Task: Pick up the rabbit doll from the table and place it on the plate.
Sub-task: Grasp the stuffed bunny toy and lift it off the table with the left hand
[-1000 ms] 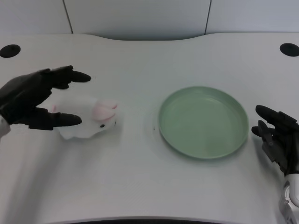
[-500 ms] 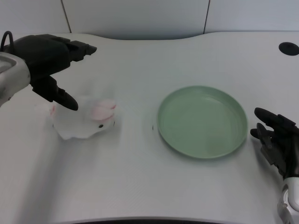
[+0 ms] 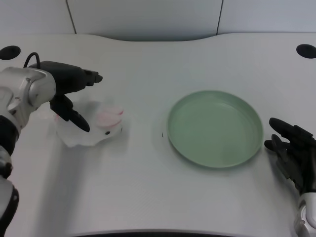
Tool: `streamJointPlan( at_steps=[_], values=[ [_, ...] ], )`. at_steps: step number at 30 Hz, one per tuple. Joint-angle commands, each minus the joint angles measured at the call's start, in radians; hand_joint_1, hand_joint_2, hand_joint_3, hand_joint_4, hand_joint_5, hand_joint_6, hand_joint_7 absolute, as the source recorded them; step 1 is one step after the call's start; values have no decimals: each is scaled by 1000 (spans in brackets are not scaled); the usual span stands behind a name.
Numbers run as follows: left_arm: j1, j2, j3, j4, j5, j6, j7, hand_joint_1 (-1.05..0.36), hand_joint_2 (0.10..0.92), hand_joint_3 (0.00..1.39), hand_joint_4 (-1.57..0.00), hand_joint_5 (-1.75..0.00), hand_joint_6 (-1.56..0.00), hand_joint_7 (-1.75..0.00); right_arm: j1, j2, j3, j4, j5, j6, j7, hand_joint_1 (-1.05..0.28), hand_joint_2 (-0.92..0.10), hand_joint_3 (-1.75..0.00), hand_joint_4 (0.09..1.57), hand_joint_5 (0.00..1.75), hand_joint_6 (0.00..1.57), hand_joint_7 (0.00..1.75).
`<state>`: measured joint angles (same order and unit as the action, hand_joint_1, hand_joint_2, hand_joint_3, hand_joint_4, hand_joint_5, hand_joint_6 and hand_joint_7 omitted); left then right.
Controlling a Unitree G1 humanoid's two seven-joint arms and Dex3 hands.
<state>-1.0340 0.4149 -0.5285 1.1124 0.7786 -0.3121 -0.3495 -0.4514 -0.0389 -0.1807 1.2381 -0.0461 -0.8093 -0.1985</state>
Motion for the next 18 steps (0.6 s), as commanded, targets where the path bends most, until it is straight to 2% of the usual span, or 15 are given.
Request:
streamJointPlan(
  at_steps=[1,4,8,16,18],
  values=[
    [-30,-26,-30,82,15,12,43,-1048,904,20,-1,0,-38,-48,19,-14,1,-10,1,-17,-2,-366,-921,-296,669,762,886,9],
    [-37,-47,-46,138,16,27,76,-1048,902,15,-2,-1,-49,-52,27,-14,7,-18,-7,-16,-9,-361,-921,-304,656,763,892,12],
    [-37,-69,-68,182,22,56,101,-1048,900,9,0,0,-48,-47,35,-11,4,-22,-1,-17,-1,-360,-921,-307,654,766,888,10],
    [-16,-121,-123,230,50,93,173,-1048,918,24,1,1,-28,-34,57,-14,5,-23,-2,-44,20,-364,-921,-319,687,773,875,3],
    [-12,-130,-127,236,47,98,184,-1048,908,17,-7,-3,-37,-38,62,-14,6,-27,-5,-46,17,-375,-921,-322,695,784,879,4]
  ],
)
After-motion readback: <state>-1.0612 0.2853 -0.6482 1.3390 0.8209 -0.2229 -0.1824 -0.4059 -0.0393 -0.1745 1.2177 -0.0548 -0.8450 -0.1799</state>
